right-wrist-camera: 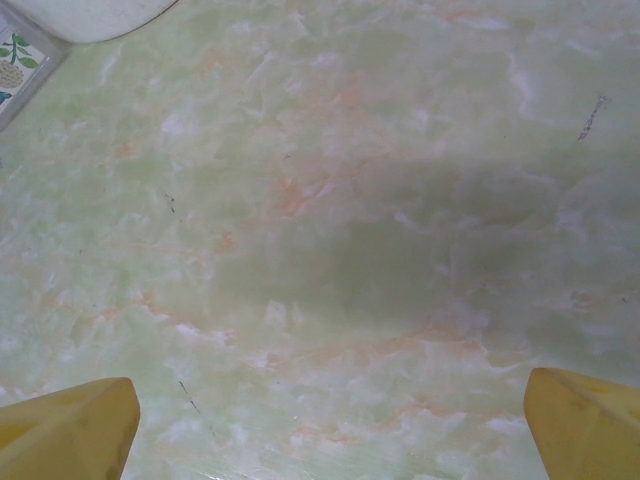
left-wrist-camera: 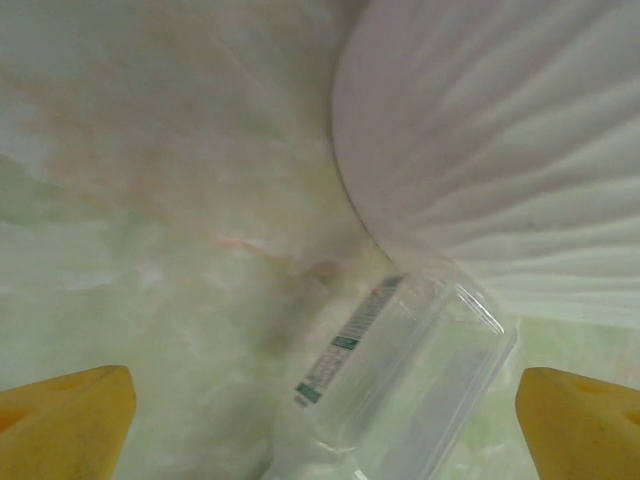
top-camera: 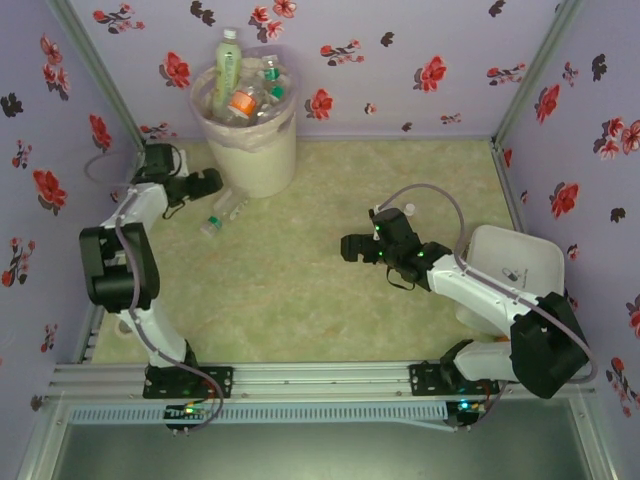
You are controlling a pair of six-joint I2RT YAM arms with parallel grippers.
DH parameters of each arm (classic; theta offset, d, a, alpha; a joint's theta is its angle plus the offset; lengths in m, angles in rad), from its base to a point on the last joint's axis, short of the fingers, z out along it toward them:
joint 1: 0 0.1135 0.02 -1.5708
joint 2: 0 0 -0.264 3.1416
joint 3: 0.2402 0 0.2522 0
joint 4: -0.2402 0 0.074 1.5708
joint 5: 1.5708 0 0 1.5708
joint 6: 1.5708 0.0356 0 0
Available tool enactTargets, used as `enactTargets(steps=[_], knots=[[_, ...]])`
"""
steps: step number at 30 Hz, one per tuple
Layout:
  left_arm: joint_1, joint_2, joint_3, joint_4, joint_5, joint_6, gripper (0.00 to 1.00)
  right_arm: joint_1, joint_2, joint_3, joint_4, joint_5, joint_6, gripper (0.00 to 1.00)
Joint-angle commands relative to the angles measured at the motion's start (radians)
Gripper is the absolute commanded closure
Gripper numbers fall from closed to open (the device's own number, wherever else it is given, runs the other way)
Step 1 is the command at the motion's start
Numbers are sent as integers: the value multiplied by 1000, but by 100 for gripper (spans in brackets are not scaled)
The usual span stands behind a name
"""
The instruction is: Put the plastic bottles in the bin
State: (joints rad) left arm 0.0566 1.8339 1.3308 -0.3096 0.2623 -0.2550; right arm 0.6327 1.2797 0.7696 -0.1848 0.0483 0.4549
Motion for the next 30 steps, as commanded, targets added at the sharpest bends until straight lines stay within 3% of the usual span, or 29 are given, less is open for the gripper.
enactTargets(steps=[1, 10, 14, 21, 30], knots=[[-40, 53, 2, -1, 32, 77, 0, -3, 18, 32, -12, 1, 4, 1], [-117, 103, 15, -86, -90, 144, 1, -2, 45, 39, 2, -8, 11, 1], [-132, 114, 35, -136, -174, 163, 10, -2, 57, 43, 8, -19, 10, 1], [-136, 59, 12, -162, -247, 158, 37, -2, 51, 35, 19, -16, 10, 1], [-120, -201, 74, -271, -307, 179, 48, -3, 53, 27, 23, -1, 8, 1]])
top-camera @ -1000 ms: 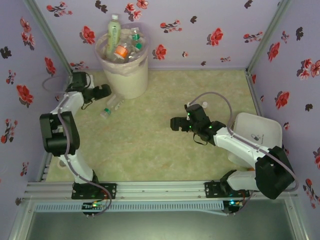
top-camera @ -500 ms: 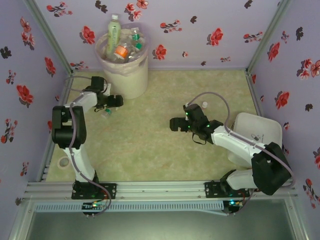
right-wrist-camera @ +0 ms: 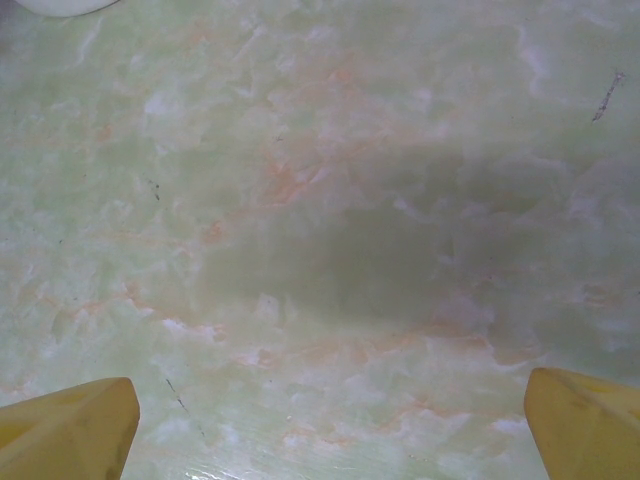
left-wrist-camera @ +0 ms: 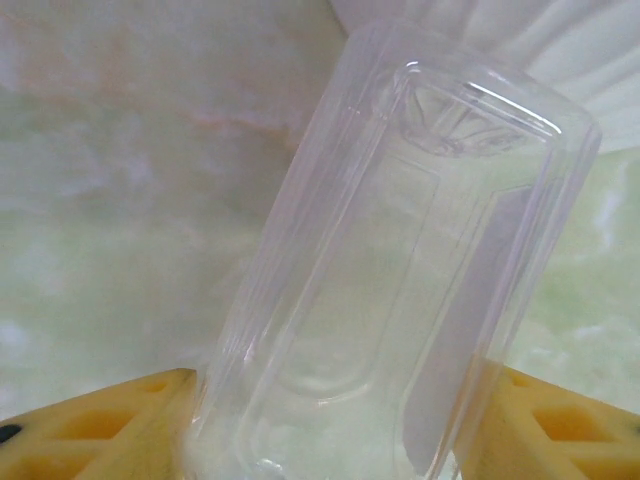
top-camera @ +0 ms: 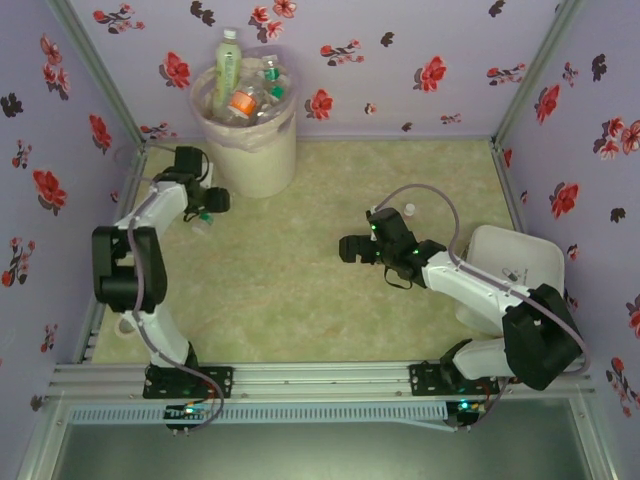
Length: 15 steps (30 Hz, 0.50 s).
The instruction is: Put the plastic bottles in the bin
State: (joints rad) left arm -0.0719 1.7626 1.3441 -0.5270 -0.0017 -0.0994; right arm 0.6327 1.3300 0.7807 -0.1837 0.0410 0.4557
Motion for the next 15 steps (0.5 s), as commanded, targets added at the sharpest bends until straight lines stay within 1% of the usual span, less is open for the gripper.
enactTargets(steps=[1, 5, 7, 9, 12, 15], knots=[[10, -166, 79, -73, -47, 26, 48, -3, 5, 14, 29, 5, 10, 1], [9, -309, 188, -143, -58, 17, 50, -2, 25, 17, 41, -8, 11, 1], [7, -377, 244, -115, -55, -14, 53, -3, 38, 17, 50, -16, 14, 1], [7, -414, 293, -55, -34, -60, 58, -4, 51, 21, 56, -25, 15, 1], [7, -401, 369, 53, 19, -138, 63, -3, 54, 25, 64, -35, 22, 1], [7, -321, 454, 161, 39, -217, 70, -1, 40, 22, 70, -32, 29, 1]])
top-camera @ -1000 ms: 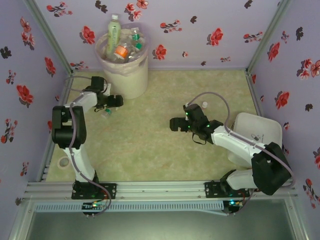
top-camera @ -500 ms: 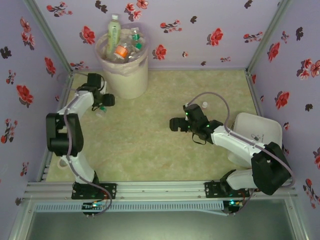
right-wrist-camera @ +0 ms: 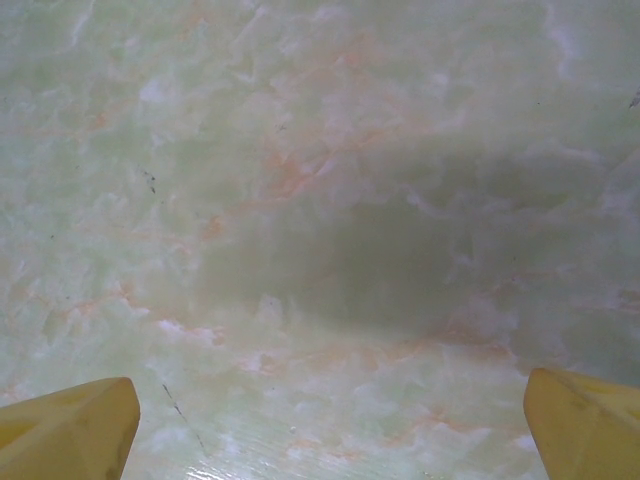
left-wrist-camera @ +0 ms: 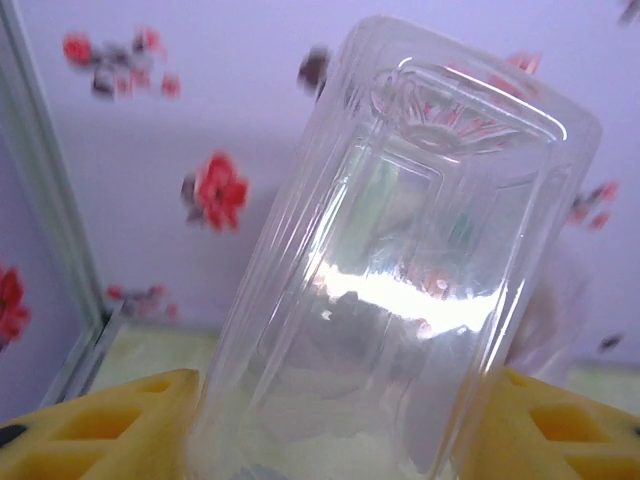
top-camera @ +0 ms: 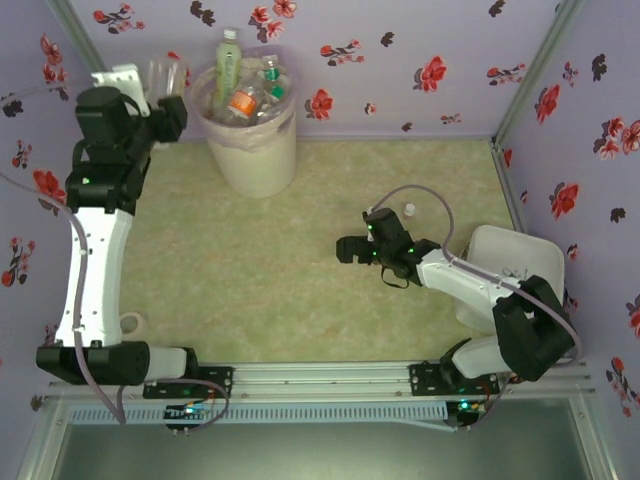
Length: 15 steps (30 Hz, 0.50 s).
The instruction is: Put the plastic bottles in the bin
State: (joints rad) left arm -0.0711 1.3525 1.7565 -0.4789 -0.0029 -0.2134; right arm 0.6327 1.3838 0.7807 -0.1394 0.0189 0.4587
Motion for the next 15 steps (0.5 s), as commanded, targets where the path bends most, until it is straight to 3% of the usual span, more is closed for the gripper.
enactTargets(steps=[1, 6, 12, 15], knots=[[7, 125, 71, 152, 41, -128, 72, -1, -21, 22, 24, -7, 28, 1], [4, 347, 282, 215, 81, -209, 75, -1, -68, 17, 13, 20, 21, 1], [-7, 614, 595, 96, 73, -205, 79, -1, -112, 15, -13, 45, 8, 1], [-7, 752, 798, -43, 67, -187, 79, -1, -129, 9, -32, 65, 3, 1]])
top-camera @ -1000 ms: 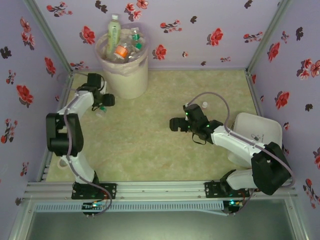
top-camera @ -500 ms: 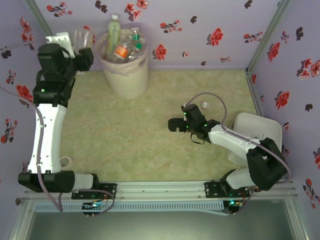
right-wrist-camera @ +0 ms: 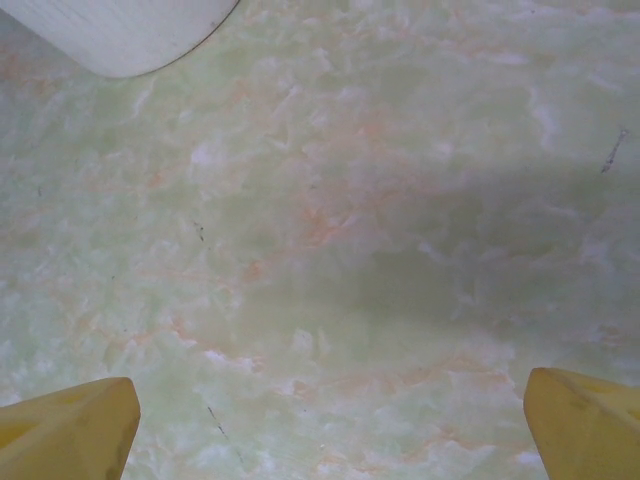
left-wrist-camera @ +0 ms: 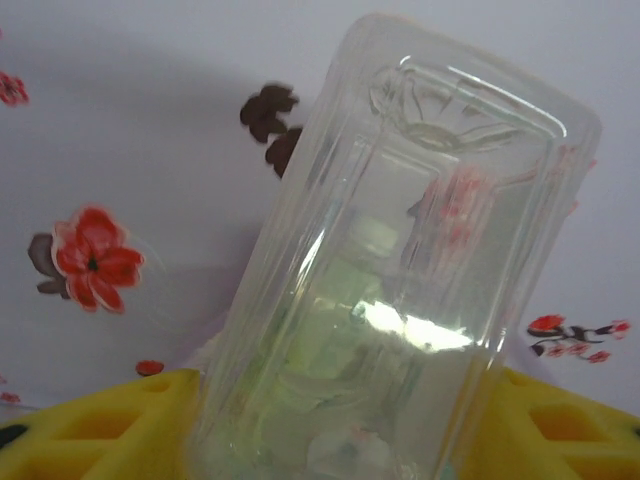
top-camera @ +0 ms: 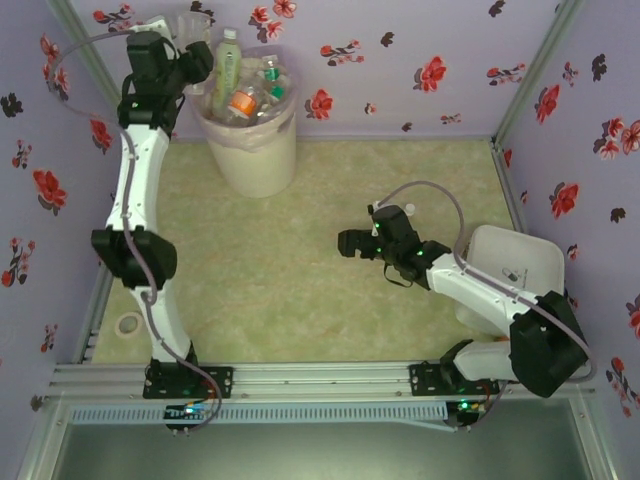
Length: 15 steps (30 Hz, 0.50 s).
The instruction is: Put the plastic bottles in the bin
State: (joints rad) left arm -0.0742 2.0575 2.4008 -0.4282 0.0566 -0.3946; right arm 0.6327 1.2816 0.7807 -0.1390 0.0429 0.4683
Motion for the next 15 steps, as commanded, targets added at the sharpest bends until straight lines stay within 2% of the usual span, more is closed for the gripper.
enactTargets(steps=[1, 4, 8, 11, 15], knots=[[-4, 84, 198, -127, 11, -3, 77, -2, -33, 3, -30, 46, -4, 1], [-7, 118, 206, -159, 14, 4, 62, -1, -41, -8, -22, 46, 2, 1], [-7, 90, 113, -123, 29, -11, 49, -2, -34, -2, -22, 43, -5, 1], [-12, 65, 64, -94, 58, -16, 27, -1, -26, 7, -28, 44, -14, 1], [-19, 46, 56, -92, 60, 0, 19, -1, -11, 18, -24, 38, -15, 1]])
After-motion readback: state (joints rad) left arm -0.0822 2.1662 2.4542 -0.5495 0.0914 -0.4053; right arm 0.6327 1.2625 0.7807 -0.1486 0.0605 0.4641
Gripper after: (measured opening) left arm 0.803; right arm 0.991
